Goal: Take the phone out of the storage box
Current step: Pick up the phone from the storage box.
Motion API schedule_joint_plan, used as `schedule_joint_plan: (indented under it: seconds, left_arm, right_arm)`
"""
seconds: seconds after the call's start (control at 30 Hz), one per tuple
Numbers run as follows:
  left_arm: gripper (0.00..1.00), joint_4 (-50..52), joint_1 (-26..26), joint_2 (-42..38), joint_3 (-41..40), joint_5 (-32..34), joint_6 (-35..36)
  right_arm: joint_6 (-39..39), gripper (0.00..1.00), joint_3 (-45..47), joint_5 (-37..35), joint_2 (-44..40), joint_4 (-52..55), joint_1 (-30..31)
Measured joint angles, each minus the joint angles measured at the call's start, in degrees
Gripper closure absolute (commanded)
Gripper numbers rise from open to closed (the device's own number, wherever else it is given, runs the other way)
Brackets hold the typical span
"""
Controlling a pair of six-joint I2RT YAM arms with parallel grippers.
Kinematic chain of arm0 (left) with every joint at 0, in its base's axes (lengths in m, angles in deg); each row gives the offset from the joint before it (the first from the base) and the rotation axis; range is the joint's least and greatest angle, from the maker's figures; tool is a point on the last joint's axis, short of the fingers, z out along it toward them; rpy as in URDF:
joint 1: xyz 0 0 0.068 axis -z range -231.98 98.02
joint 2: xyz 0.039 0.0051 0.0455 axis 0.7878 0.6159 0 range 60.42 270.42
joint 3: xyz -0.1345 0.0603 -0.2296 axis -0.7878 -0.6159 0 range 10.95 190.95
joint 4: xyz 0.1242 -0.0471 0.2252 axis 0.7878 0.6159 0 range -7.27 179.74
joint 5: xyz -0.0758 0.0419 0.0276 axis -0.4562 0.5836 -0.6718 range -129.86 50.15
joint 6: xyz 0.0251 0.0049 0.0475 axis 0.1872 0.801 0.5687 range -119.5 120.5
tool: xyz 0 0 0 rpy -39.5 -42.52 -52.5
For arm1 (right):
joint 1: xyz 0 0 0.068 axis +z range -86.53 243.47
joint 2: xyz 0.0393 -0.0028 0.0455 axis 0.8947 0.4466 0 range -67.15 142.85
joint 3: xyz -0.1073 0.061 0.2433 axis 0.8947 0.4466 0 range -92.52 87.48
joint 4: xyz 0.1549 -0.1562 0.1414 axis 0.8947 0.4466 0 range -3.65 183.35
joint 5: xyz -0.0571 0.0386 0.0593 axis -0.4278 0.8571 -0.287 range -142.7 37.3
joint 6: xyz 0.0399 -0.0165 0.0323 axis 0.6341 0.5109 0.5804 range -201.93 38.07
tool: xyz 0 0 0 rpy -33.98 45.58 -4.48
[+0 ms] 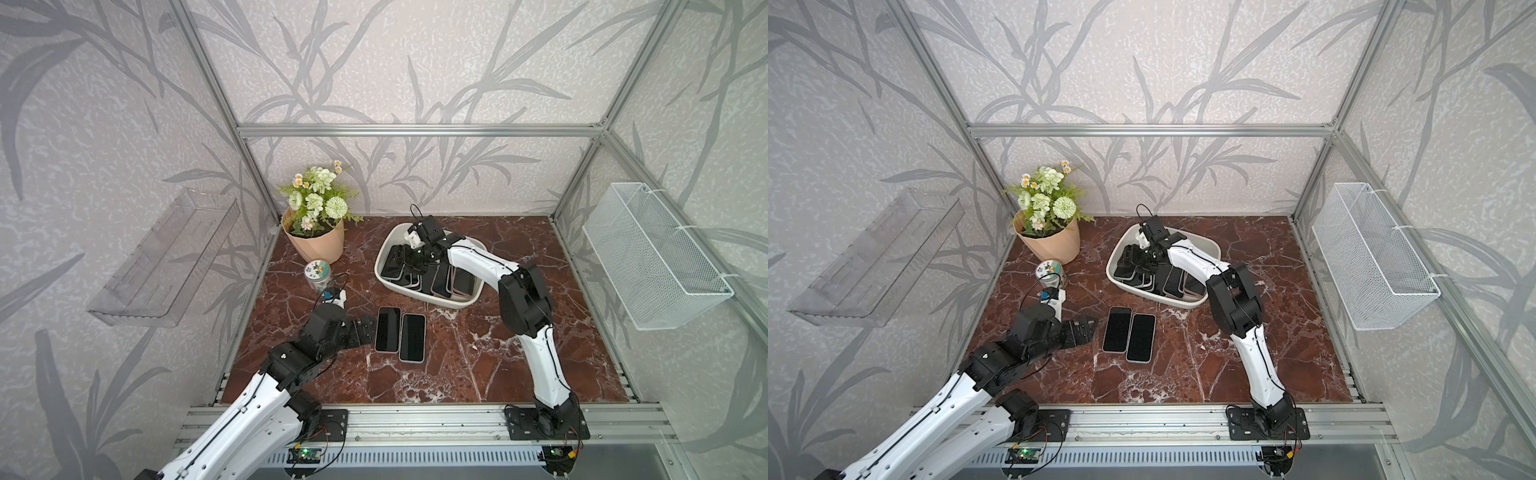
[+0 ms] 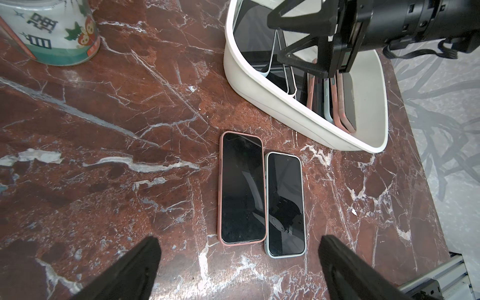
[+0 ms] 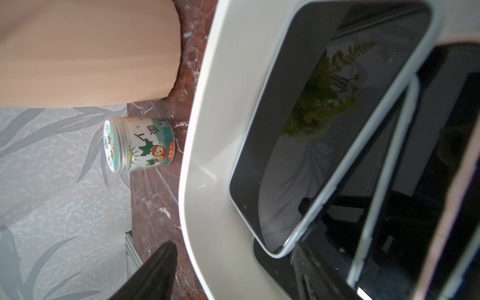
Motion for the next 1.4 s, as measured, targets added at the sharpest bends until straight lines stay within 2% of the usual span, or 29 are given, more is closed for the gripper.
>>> schedule_joint_plan:
  seconds: [0.4,0.77,0.93,1.13,1.4]
  left_arm:
    - [0.00,1.3,-0.3,-0.9,0.0,0.0,0.1]
    - [0.00,3.8,-0.7,-1.6,0.3,0.0,1.2]
    - [0.00,3.8,-0.9,-1.6,0.4,0.0,1.4]
    - [0.00,3.8,-1.0,-1.6,0.4,-0.2,1.4]
    - [0.00,3.3,-1.2,-1.4,0.4,-0.8,1.4]
  right_arm:
    - [3.2,0.26,-6.2,-4.4,4.7,2.8,0.0]
    - [4.6,0.26,-18.8,-10.5,11.1,10.4,0.1]
    - [4.7,0.27,-24.5,-10.9,14.1,13.8,0.2]
    - [4.6,0.26,-21.7,-9.4,12.9,11.4,-0.2]
    - [0.9,0.22,-7.3,-9.2,5.9,-1.3,-0.3]
